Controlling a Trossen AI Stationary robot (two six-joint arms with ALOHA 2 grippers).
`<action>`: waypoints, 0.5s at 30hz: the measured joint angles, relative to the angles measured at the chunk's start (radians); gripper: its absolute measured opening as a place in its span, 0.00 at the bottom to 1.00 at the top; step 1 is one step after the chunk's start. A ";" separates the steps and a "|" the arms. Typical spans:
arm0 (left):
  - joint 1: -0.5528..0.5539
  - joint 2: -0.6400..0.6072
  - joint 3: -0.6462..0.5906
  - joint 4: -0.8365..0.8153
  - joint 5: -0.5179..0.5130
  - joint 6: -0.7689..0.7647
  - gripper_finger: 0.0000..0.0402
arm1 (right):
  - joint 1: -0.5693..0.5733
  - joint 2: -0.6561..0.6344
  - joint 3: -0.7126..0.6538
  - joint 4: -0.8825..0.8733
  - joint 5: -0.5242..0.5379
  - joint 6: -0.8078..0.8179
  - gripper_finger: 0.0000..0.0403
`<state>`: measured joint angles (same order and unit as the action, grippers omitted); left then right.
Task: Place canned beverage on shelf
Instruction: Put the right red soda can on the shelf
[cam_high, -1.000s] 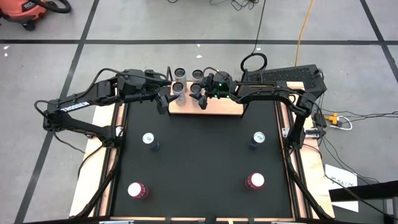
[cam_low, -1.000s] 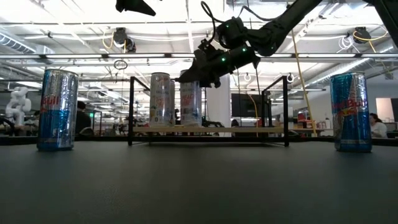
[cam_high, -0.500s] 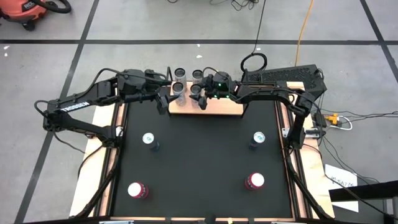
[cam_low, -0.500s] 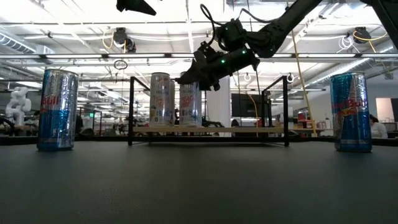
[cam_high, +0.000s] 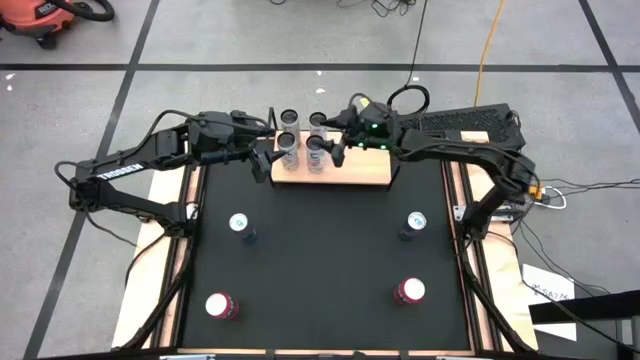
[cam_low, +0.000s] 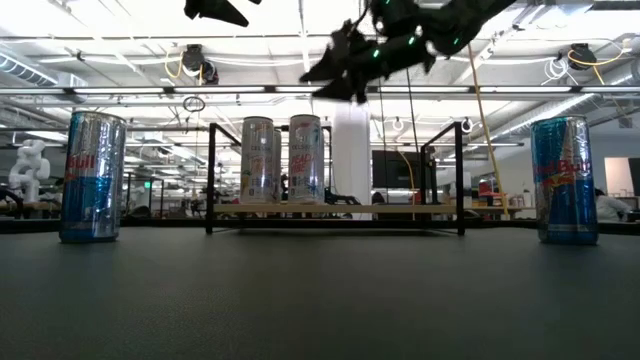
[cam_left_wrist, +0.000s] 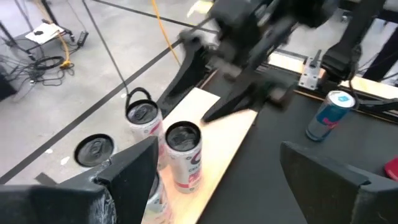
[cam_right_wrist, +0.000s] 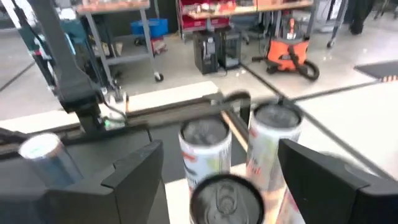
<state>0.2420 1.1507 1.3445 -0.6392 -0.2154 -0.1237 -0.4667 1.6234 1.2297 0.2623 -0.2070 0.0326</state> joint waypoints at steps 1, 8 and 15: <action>0.000 -0.002 0.000 -0.001 -0.003 -0.001 0.83 | 0.000 -0.026 0.000 -0.016 0.010 0.002 0.76; -0.007 -0.045 -0.001 -0.139 -0.003 -0.050 0.83 | 0.023 -0.210 0.000 -0.252 0.182 0.097 0.74; -0.024 -0.094 -0.186 -0.180 0.002 -0.150 0.83 | 0.071 -0.336 0.000 -0.584 0.210 0.347 0.70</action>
<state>0.2178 1.0568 1.1589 -0.8191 -0.2133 -0.2733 -0.3961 1.2879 1.2297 -0.3217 0.0032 0.3799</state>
